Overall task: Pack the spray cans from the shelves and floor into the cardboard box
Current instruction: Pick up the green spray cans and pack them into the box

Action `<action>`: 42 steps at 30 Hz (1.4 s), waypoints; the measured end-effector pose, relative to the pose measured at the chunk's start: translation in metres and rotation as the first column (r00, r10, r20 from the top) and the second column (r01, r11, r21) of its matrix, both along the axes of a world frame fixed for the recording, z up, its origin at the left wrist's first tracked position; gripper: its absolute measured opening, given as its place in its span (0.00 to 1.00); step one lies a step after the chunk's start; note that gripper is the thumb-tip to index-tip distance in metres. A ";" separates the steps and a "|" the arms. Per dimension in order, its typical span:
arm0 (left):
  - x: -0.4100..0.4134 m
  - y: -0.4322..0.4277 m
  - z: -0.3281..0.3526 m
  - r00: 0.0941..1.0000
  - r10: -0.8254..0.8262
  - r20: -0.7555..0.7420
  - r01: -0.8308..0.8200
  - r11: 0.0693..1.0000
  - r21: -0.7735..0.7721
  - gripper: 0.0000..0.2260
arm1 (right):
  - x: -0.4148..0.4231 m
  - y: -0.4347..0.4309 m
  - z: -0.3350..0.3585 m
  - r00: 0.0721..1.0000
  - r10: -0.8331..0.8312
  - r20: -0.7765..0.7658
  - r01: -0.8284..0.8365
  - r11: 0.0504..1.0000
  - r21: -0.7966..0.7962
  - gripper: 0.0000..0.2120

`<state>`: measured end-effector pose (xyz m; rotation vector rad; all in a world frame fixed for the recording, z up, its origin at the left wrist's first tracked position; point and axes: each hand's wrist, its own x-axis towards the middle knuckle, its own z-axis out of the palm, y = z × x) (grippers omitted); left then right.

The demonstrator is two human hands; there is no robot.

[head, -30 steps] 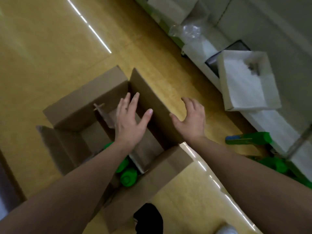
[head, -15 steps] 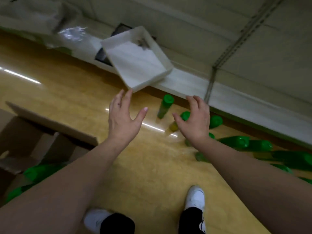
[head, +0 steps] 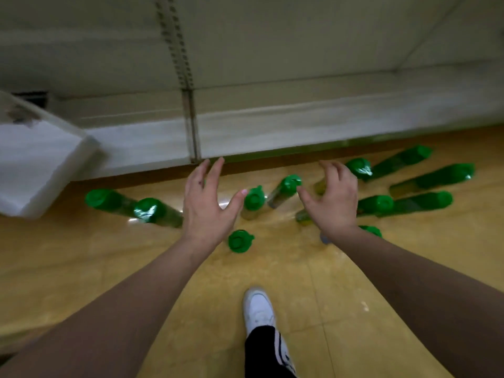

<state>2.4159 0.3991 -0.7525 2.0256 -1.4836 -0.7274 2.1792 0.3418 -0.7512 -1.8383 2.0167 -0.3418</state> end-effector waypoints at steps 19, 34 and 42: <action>-0.196 -0.036 -0.153 0.965 0.245 -0.089 -0.192 0.898 0.396 0.45 | -0.090 0.056 -0.166 0.597 -0.700 0.391 0.592 0.714 0.373 0.48; -0.208 -0.104 -0.249 0.773 0.544 -0.327 -0.477 0.838 0.266 0.38 | -0.074 0.006 -0.262 0.376 -0.791 0.482 0.730 0.574 0.372 0.44; -0.213 -0.080 -0.202 0.867 0.403 -0.293 -0.336 0.907 0.255 0.29 | -0.082 0.009 -0.222 0.415 -0.770 0.486 0.755 0.589 0.288 0.39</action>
